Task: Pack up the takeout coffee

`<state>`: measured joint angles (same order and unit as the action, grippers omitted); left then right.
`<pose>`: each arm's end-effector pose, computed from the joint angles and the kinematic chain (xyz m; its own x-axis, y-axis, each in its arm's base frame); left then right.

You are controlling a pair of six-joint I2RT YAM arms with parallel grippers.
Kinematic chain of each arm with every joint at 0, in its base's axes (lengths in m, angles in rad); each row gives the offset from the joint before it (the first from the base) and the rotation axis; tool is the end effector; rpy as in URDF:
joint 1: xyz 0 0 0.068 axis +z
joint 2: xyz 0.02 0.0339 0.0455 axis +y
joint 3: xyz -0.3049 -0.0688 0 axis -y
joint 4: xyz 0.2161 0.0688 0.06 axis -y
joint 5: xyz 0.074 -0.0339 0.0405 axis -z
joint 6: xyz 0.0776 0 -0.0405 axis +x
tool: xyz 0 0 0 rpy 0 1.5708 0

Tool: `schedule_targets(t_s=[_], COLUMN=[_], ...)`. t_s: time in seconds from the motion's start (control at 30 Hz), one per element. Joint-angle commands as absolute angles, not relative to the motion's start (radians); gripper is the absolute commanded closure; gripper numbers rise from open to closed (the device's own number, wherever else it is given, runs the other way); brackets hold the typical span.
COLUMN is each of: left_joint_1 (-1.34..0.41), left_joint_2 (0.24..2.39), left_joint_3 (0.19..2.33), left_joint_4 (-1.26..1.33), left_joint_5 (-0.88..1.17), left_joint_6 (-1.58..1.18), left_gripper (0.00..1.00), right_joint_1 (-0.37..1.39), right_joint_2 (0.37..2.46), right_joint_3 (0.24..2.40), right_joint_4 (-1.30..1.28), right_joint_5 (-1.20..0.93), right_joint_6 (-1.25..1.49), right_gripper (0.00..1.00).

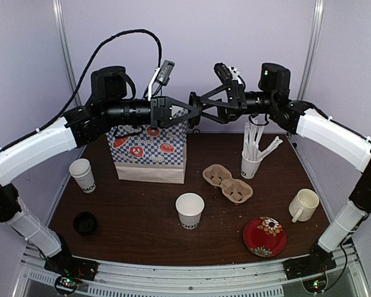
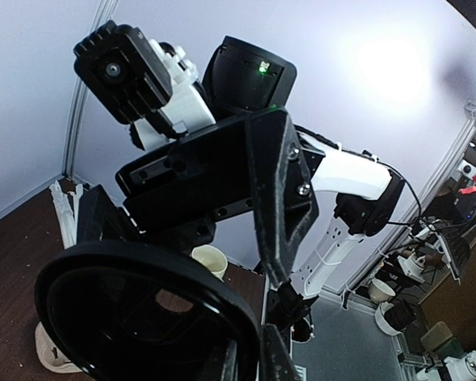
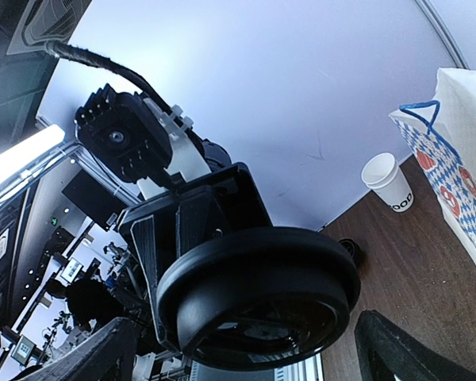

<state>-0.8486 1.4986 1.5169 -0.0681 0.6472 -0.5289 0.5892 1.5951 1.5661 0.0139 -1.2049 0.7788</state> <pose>0.1954 -0.2926 0.4748 -0.5313 -0.0058 -0.8471 0.8439 0.0840 -0.5299 0.2481 0.2530 0.4705 -0.6939 -0.1615 -0.7018 -0.6852 -0.1517 0.7124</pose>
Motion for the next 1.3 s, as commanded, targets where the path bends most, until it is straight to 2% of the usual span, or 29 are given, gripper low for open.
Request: schedule_targets(t_s=[0.0,0.2,0.33,0.53,0.73,0.93,1.07,1.17,1.27], left_joint_1=[-0.856,-0.862,-0.863,-0.863,-0.864,-0.864,-0.864,-0.864,-0.863], left_joint_2=[1.499,1.5,1.5,1.499,1.503,1.499,1.47,1.417,1.348], left_joint_3=[1.525,1.526,1.524,1.514,1.505,1.502,1.487,1.464,1.417], left_joint_4=[0.032,0.053,0.057,0.058,0.046,0.007,-0.086,-0.2,-0.301], left_joint_5=[0.678,0.693,0.693,0.682,0.657,0.625,0.566,0.495,0.421], left_joint_6=[-0.544,-0.554,-0.551,-0.546,-0.532,-0.499,-0.449,-0.386,-0.32], left_gripper=[0.92,0.91,0.91,0.91,0.87,0.72,0.57,0.44,0.39], right_joint_1=[0.601,0.615,0.62,0.624,0.624,0.623,0.621,0.617,0.614], right_joint_2=[1.608,1.624,1.626,1.625,1.616,1.612,1.613,1.607,1.601], right_joint_3=[1.58,1.576,1.565,1.558,1.543,1.549,1.572,1.604,1.664], right_joint_4=[0.14,0.154,0.198,0.208,0.21,0.152,0.038,-0.137,-0.406], right_joint_5=[-1.229,-1.226,-1.232,-1.236,-1.233,-1.226,-1.21,-1.181,-1.101], right_joint_6=[0.866,0.879,0.914,0.919,0.914,0.861,0.752,0.615,0.372], right_gripper=[0.01,0.01,0.05,0.17,0.27,0.32,0.33,0.33,0.33])
